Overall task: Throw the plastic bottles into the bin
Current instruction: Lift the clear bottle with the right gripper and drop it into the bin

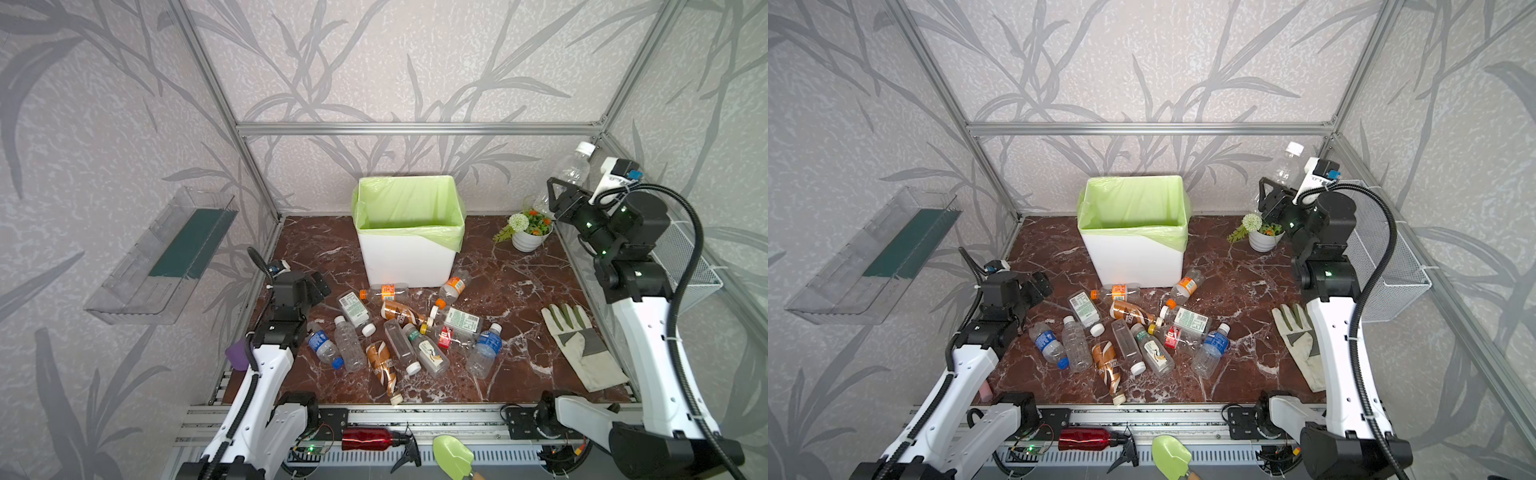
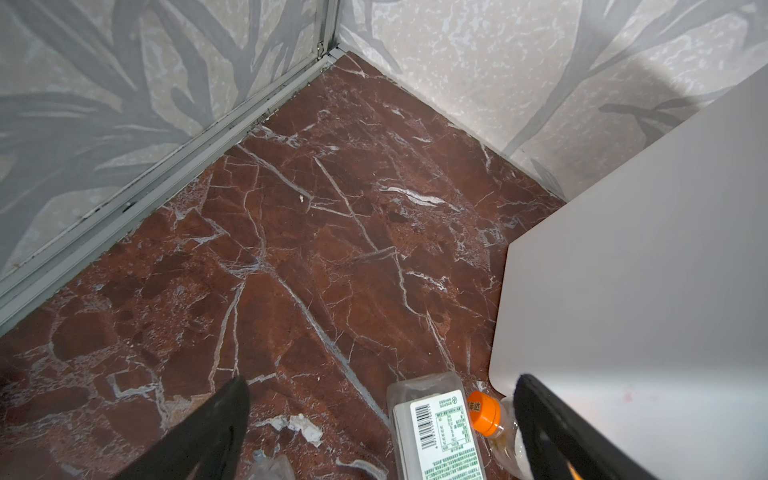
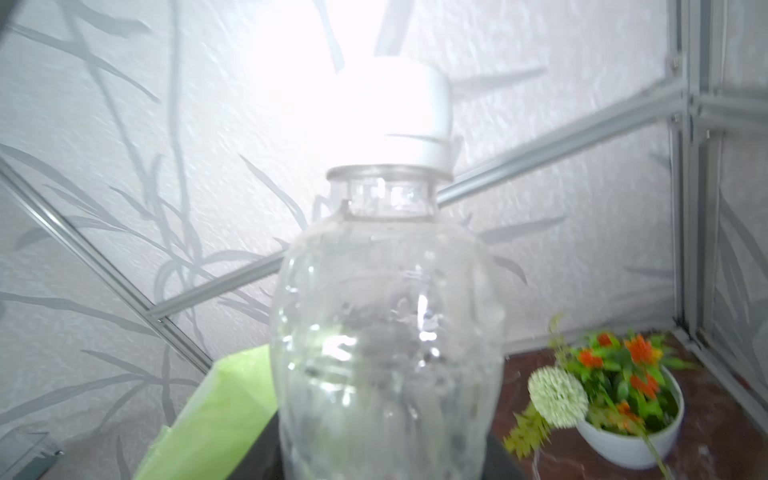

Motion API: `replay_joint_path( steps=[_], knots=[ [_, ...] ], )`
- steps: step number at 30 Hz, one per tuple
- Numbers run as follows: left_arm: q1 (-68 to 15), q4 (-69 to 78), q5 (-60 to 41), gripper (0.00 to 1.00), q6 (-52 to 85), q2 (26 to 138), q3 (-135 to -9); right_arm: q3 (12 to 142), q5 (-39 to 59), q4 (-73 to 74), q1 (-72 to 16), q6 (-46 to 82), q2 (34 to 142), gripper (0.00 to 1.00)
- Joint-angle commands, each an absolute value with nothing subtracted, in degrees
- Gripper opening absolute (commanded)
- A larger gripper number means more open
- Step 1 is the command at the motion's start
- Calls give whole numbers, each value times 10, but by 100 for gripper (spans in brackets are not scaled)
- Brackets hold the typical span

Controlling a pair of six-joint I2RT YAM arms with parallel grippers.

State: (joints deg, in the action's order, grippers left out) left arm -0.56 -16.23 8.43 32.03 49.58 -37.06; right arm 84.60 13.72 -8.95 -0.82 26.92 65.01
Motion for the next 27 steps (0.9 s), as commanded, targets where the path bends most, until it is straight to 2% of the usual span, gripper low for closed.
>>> replay_joint_path(
  steps=[1,5,8,9,10,14,15,18,23,27],
  knots=[
    [-1,-176,102,99,336,481,-362,882,128,-55,-67,257,677,45],
    [-1,-183,96,99,340,482,-359,938,141,-61,-187,244,810,45],
    [0,-201,96,99,342,484,-367,1045,160,-159,-270,190,949,45],
    [-1,-207,98,99,340,482,-370,1078,148,-190,-287,176,973,46],
    [-1,-218,105,99,336,480,-375,1105,137,-205,-299,167,999,52],
    [-1,-247,133,99,318,459,-389,1107,82,-156,-301,149,944,92],
    [-1,-249,133,99,314,455,-391,1112,62,-160,-301,136,928,97],
    [-1,-258,127,98,312,446,-399,1099,22,-152,-282,118,866,99],
    [-6,-275,112,89,303,429,-413,982,17,-111,-225,130,753,99],
    [-32,-313,119,87,306,425,-427,887,24,-107,-182,155,693,99]
  ],
)
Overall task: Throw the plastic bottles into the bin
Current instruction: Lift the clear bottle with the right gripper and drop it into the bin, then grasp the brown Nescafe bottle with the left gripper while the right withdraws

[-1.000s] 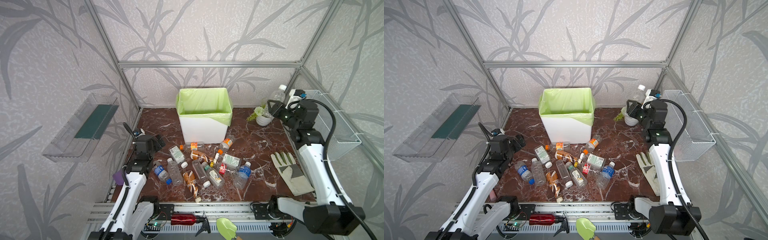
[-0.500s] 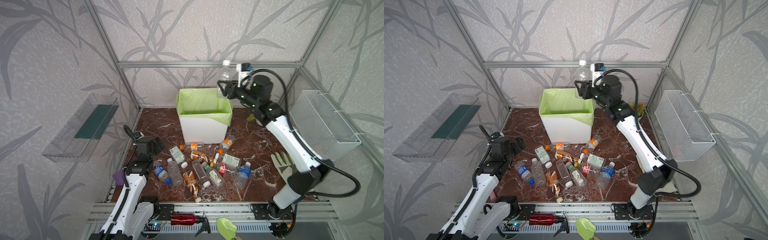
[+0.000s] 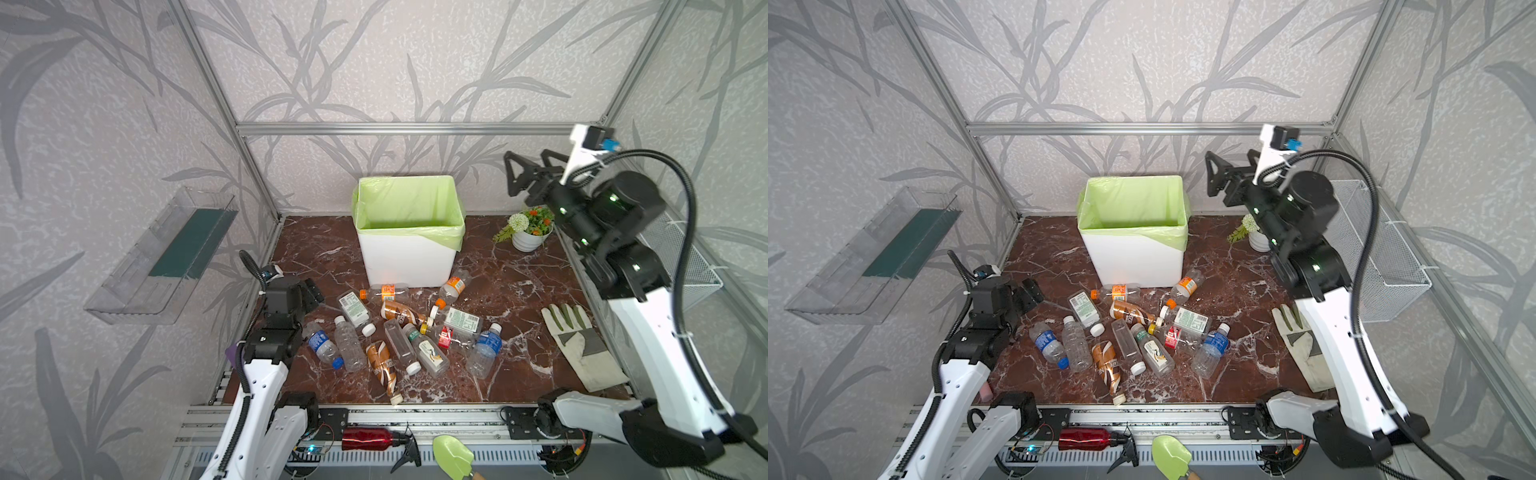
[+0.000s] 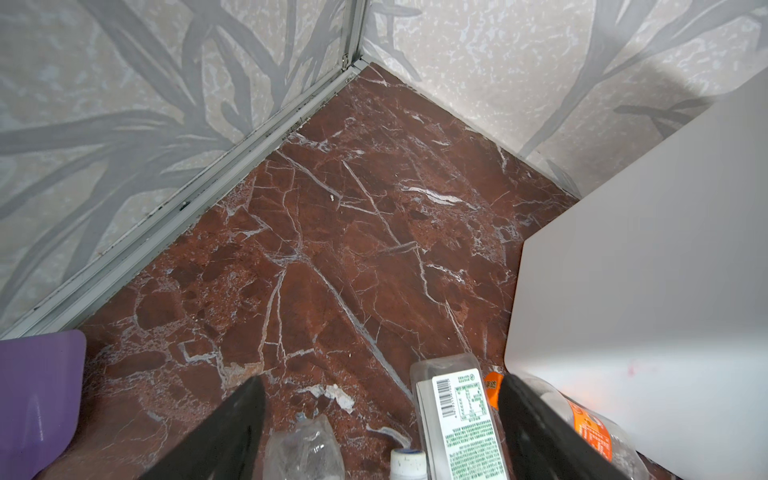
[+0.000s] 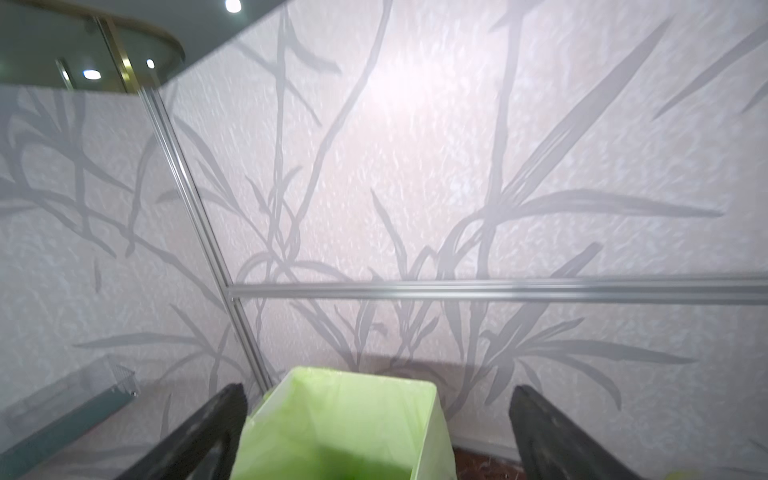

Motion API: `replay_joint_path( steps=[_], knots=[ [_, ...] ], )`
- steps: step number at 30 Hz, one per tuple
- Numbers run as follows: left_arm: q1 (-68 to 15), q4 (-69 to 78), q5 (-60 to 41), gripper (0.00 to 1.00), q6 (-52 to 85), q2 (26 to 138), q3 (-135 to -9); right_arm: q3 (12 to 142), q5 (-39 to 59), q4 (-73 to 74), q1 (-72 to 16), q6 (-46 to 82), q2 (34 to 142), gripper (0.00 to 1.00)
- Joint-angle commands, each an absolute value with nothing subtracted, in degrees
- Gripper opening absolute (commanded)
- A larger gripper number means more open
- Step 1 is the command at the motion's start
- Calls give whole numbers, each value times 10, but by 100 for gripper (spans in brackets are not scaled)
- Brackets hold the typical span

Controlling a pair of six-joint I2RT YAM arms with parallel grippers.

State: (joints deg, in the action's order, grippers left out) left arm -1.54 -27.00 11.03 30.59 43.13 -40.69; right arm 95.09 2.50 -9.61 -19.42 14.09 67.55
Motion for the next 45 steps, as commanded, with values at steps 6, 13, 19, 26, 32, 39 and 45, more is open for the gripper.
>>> replay_joint_path(
  steps=[6,13,19,26,32,39,45],
  knots=[
    [-180,-392,207,86,361,434,-429,739,56,-91,-105,218,619,99],
    [-269,-443,205,80,473,425,-384,595,77,-95,-43,268,554,99],
    [-366,-438,214,78,524,453,-379,526,89,-106,-8,294,528,99],
    [-532,-421,231,74,688,489,-362,510,92,-102,2,303,526,99],
    [-635,-425,281,73,792,539,-367,507,126,-91,11,297,544,99],
    [-679,-435,281,71,846,593,-378,481,157,-74,27,299,549,99],
    [-690,-385,289,68,876,594,-347,475,194,-64,47,296,559,99]
  ],
)
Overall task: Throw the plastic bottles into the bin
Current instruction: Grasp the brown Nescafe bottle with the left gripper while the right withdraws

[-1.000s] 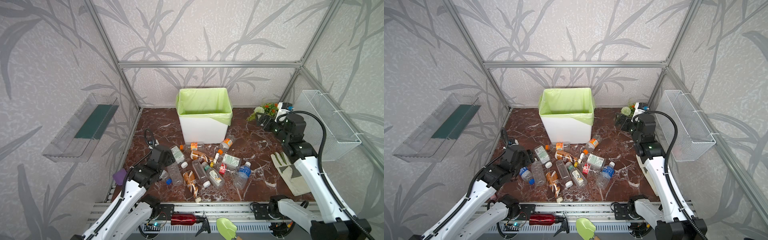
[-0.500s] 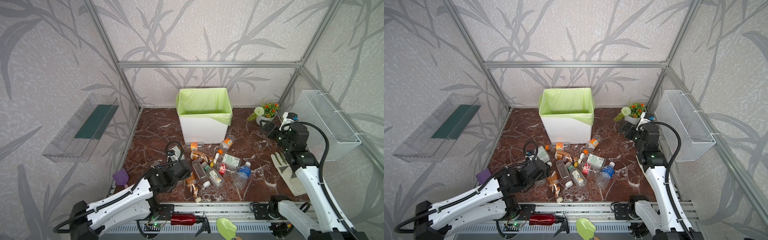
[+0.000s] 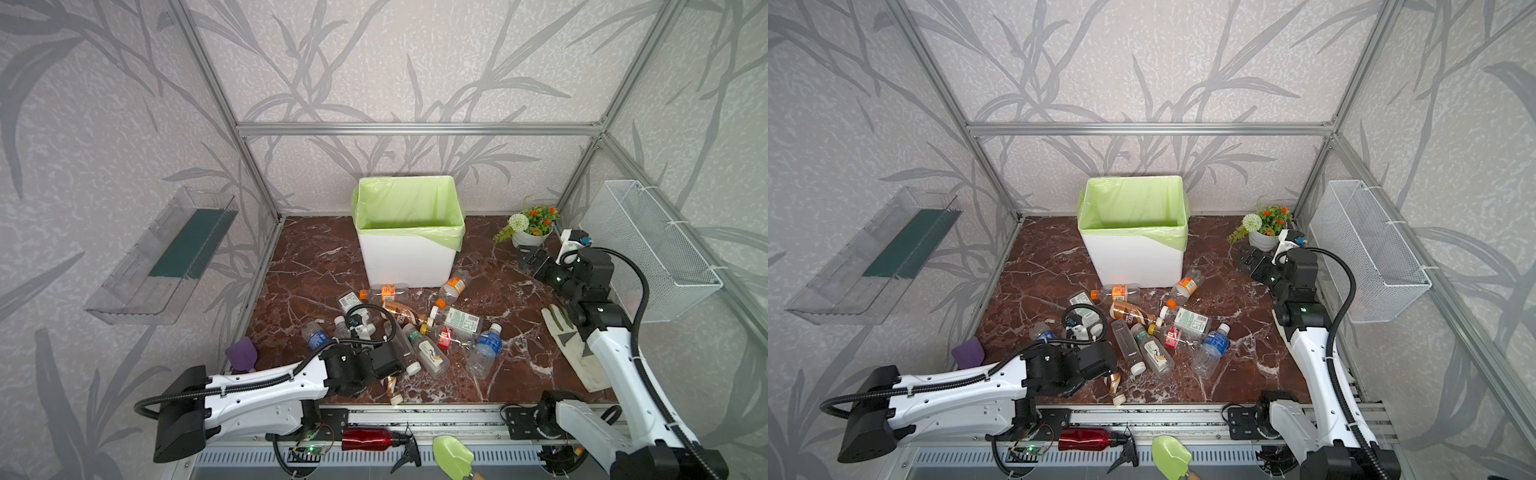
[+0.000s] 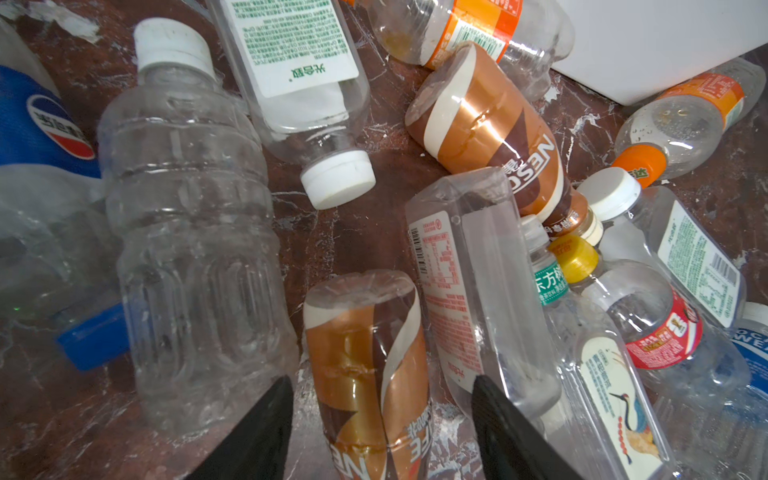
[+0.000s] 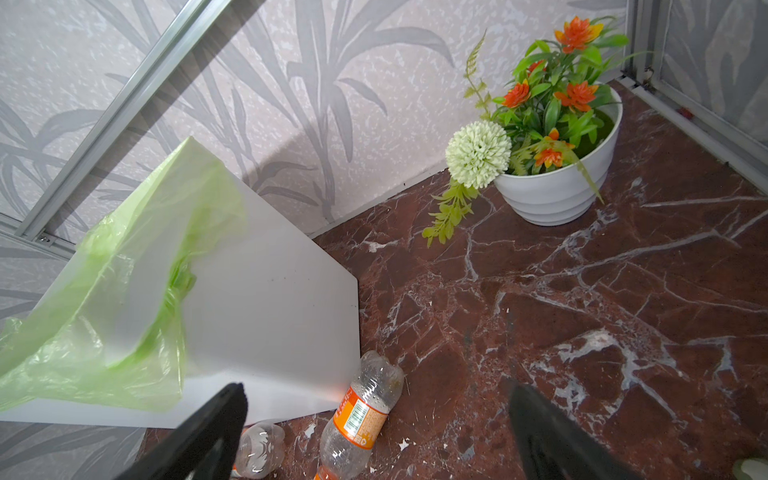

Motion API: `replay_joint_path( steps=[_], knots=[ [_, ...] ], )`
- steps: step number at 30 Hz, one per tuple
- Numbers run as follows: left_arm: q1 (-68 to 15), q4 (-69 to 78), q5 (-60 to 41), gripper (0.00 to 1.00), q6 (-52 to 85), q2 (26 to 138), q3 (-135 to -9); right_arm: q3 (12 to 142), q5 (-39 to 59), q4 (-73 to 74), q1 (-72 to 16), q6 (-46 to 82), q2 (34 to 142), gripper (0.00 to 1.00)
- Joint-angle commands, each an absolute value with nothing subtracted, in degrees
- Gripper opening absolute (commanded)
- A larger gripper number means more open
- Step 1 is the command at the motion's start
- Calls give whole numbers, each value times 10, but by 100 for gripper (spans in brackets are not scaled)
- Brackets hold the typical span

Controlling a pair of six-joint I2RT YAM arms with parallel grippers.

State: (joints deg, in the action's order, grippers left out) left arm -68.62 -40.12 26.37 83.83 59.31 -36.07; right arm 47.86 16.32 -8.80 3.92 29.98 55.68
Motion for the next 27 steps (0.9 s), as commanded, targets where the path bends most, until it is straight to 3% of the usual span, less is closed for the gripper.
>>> replay_joint_path(
  steps=[1,27],
  knots=[
    [-689,-379,288,68,873,601,-348,476,196,-66,48,293,559,99],
    [-691,-314,229,68,931,733,-329,458,217,-44,69,293,565,99]
  ],
)
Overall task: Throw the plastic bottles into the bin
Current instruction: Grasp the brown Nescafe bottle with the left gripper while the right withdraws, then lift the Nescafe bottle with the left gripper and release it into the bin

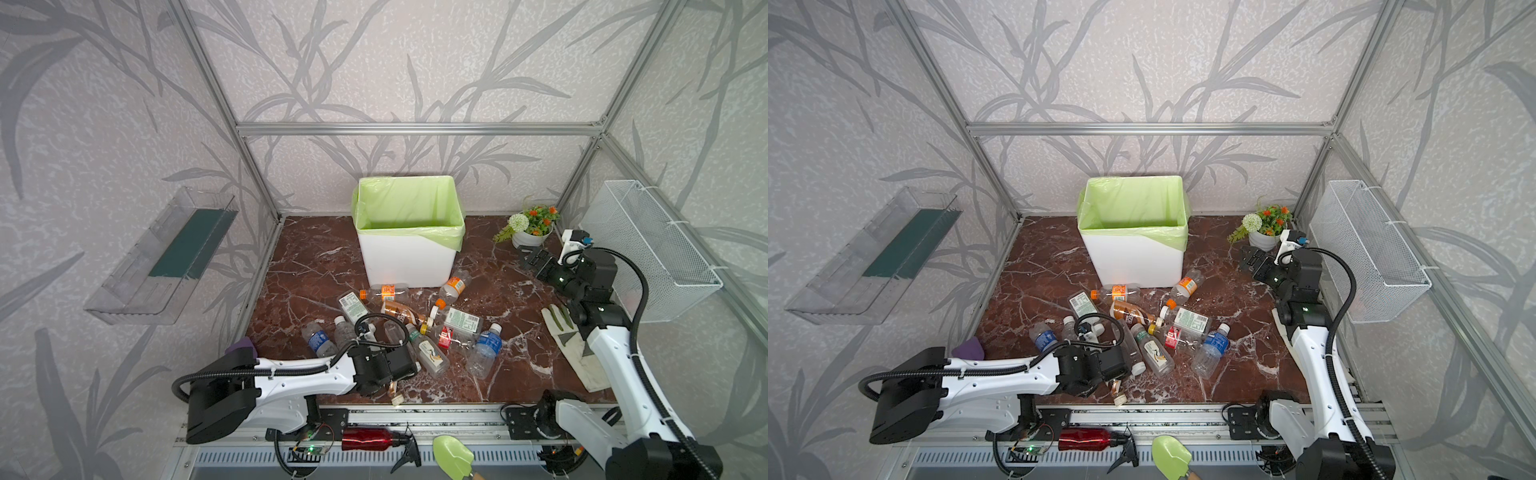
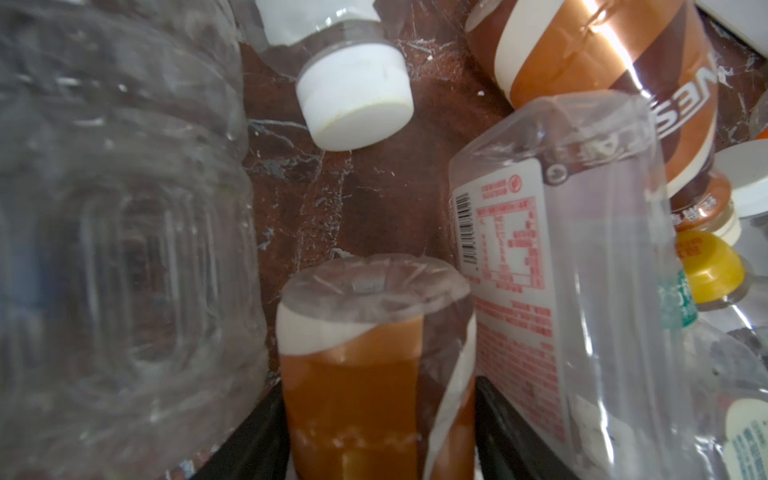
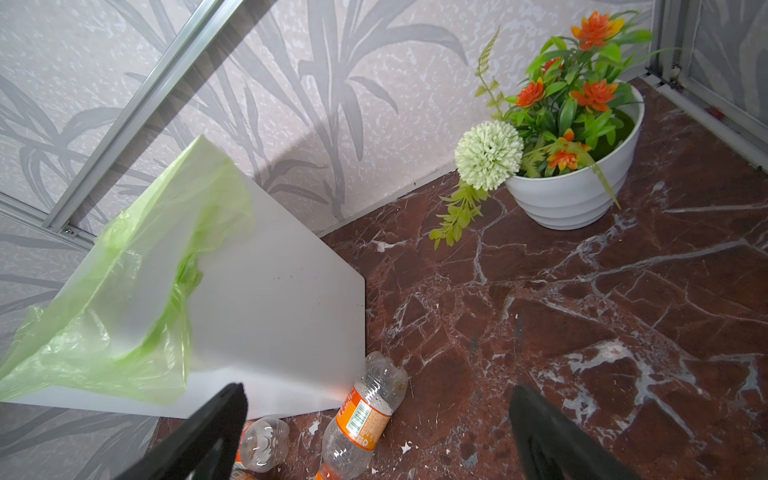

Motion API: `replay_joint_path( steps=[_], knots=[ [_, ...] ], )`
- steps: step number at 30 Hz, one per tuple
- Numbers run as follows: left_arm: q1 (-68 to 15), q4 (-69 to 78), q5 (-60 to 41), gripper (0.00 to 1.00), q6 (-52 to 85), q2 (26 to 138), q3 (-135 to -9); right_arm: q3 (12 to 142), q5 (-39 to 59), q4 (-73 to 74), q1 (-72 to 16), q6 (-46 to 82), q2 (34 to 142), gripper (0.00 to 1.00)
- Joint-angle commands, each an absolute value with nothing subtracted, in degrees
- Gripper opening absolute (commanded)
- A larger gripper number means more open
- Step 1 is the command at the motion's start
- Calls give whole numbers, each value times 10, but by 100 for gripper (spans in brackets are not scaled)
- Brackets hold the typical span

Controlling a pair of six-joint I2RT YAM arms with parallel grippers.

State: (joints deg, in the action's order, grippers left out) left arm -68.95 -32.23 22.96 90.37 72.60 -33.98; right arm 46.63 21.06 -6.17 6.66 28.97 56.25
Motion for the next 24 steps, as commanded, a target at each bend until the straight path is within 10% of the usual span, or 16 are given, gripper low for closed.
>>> replay_joint_path(
  steps=[1,14,24],
  knots=[
    [-691,-306,228,68,931,736,-326,458,217,-43,70,294,566,99],
    [-689,-286,242,46,894,734,-332,462,210,-52,73,298,574,99],
    [-690,-592,450,45,725,623,-560,484,238,-41,73,342,626,100]
  ],
)
